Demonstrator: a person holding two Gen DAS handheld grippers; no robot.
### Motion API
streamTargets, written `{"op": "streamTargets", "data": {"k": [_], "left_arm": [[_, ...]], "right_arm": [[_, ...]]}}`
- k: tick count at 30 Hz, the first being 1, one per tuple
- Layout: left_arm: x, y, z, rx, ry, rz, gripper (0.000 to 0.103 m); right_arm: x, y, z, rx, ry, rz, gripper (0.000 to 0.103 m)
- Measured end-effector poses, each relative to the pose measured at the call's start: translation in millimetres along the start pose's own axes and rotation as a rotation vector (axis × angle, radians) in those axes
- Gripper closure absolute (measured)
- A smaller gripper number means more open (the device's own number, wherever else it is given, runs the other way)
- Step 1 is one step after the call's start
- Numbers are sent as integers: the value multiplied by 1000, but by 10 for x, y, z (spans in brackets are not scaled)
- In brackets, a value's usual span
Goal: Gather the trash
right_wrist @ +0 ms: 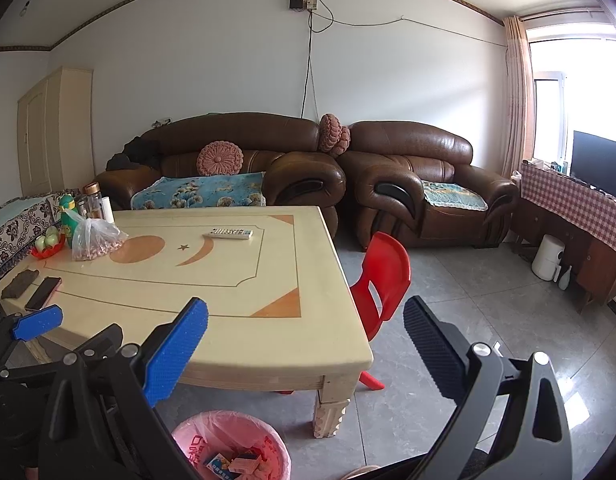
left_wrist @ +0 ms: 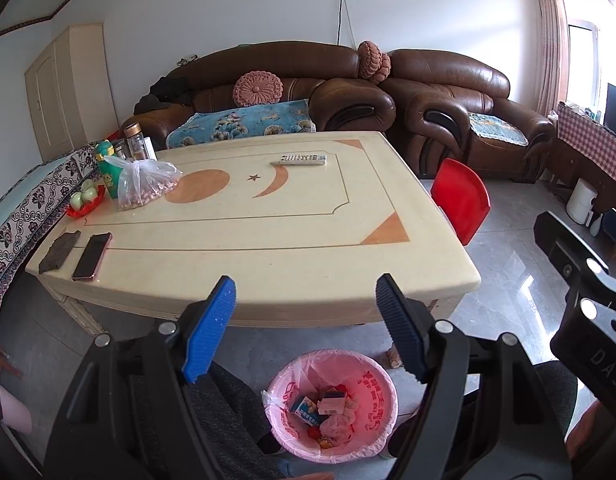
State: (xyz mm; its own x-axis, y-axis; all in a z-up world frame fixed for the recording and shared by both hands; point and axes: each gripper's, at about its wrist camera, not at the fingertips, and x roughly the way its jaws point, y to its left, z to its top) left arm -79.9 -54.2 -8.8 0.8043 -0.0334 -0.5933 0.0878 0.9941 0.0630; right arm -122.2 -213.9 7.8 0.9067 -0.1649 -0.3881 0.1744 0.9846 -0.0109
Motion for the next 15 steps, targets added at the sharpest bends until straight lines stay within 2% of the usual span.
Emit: {"op": "streamTargets", "data": {"k": [15], "left_arm": [[16,59,1,-1,-2,11,31]], "right_arm": [[10,27,-39,-10,4,-2,7]]}}
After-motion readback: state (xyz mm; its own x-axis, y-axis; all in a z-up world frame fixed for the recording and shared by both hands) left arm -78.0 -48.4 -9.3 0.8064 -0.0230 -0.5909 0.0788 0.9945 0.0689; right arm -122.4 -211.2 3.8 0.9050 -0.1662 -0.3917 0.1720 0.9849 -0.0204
